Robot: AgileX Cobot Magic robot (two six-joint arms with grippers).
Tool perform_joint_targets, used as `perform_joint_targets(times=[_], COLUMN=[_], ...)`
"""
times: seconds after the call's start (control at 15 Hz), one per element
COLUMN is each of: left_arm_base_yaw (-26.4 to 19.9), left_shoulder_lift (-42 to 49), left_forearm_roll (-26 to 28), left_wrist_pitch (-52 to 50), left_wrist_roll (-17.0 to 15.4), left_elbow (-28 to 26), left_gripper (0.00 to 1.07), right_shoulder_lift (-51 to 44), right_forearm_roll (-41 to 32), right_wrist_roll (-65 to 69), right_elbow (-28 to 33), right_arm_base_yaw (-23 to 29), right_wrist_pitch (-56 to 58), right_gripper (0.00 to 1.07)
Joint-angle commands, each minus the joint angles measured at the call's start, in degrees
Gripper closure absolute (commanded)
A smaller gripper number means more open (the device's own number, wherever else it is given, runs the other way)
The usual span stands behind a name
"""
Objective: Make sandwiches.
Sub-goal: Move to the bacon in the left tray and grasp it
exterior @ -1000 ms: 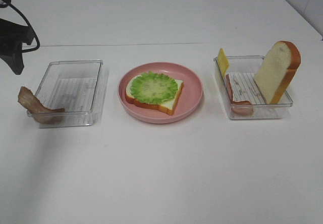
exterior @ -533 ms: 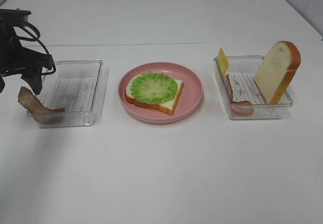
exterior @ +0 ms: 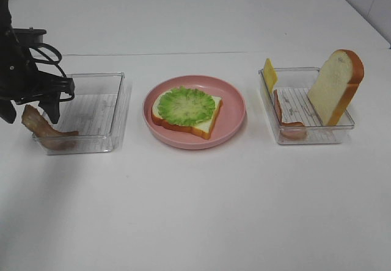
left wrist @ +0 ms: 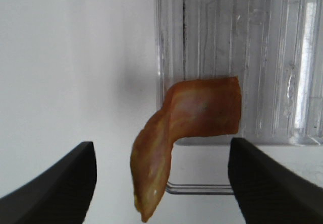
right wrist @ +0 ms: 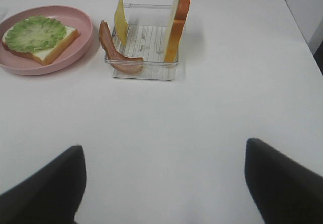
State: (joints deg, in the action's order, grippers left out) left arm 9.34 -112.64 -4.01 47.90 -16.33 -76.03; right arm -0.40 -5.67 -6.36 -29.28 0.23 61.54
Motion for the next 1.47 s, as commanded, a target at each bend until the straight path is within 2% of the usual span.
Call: perform_joint_targets(times=[0.07, 0.4, 0.47, 0.6, 1.07, 1.13, 1.2, 1.47], left_arm_base_yaw=[-0.1, -0.1, -0.1, -0.1, -0.1, -0.1, -0.1, -0.1], left_shoulder_lift=[-0.2, -0.2, -0.2, -0.2, -0.2, -0.2, -0.2, 0.6], left_forearm_roll=[0.5, 0.9, 0.9, 0.9, 0.9, 0.9, 0.9, 2.7], left_wrist_pitch=[-0.9, -0.9, -0.9, -0.9, -1.3, -1.3, -1.3, -1.3], left_wrist_roll=[-0.6, -0.6, -0.6, -0.6, -0.6, -0.6, -0.6, -0.6], left_elbow=[0.2, 0.2, 0.2, 0.2, 0.2, 0.2, 0.2, 0.0], left_gripper=[0.39, 0.48, 0.57, 0.66, 0.91, 1.03, 1.07, 1.07], right_shoulder_lift=[-0.7, -0.7, -0.7, -0.7, -0.7, -0.7, -0.7, -0.7], right_forearm_roll=[0.2, 0.2, 0.2, 0.2, 0.2, 0.2, 0.2, 0.2], right_wrist_roll=[-0.3, -0.3, -0.3, -0.3, -0.3, -0.3, -0.3, -0.3], right_elbow=[0.3, 0.3, 0.3, 0.3, 0.3, 0.3, 0.3, 0.3], right_arm_base_yaw=[-0.2, -0.2, -0.2, -0.2, -0.2, -0.2, -0.2, -0.2], right_wrist_pitch=[-0.6, -0.6, -0.6, -0.6, -0.6, -0.6, -0.6, -0.6], right_gripper=[0.27, 0.27, 0.27, 0.27, 0.27, 0.27, 0.27, 0.27])
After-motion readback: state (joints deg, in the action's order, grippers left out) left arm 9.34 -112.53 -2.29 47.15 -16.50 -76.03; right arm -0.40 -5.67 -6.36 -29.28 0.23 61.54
